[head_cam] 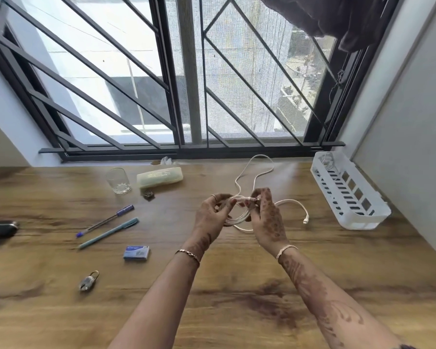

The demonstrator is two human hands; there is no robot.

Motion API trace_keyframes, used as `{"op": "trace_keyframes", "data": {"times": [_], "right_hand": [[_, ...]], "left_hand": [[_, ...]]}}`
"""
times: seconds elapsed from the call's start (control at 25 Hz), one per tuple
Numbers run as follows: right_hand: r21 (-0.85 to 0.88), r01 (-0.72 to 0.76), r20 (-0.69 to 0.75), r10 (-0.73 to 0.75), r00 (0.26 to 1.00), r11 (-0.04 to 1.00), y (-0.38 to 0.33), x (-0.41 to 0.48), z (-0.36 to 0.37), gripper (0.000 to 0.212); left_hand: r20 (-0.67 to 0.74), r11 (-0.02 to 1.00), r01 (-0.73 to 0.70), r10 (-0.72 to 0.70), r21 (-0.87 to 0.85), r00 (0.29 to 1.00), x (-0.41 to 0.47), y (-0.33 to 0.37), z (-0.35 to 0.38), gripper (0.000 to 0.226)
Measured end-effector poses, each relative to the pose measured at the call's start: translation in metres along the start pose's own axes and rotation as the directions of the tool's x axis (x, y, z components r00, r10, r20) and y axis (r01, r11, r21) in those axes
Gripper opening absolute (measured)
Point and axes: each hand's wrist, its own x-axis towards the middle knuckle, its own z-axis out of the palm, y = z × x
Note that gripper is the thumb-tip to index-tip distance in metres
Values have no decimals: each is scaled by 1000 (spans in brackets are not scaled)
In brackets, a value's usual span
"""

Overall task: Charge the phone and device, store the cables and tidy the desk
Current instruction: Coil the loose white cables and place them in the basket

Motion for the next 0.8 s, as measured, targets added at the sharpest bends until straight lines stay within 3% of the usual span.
{"op": "trace_keyframes", "data": {"times": [0.2,0.28,0.4,0.44,0.48,0.52,0.6,0.64,0.72,0.8], "right_hand": [[361,-248,-5,268,963,899,4,8,3,13],[537,-381,57,418,906,753,5,9,5,14],[760,-482,211,535,818,436,1,10,4,15],[772,-486,226,538,812,410,0,10,4,14],[749,-487,210,536,818,450,2,10,4,13],[677,-486,166,529,832,552,4,11,4,11],[425,-459,62,481,874,780,12,12,6,14],[310,-437,43,447,894,844,17,13,8,17],[219,-427,71,422,904,877,23,14,13,14],[268,-464,150,440,886,844,24,14,16,7]], "left_hand": [[-45,999,31,-30,22,999,7,-3,1,25],[-27,996,73,-75,-50,997,6,-3,4,26],[-19,988,94,-97,-126,995,4,-3,8,20],[-26,985,96,-101,-140,995,3,-3,8,16],[-37,983,98,-105,-156,994,3,-5,7,10],[-43,981,97,-105,-167,994,2,-5,6,6],[-44,981,90,-98,-170,994,2,-6,5,6],[-43,983,85,-93,-165,995,2,-6,6,6],[-50,986,69,-78,-152,996,3,-6,9,6],[-89,993,40,-50,-114,995,6,-7,12,7]]}}
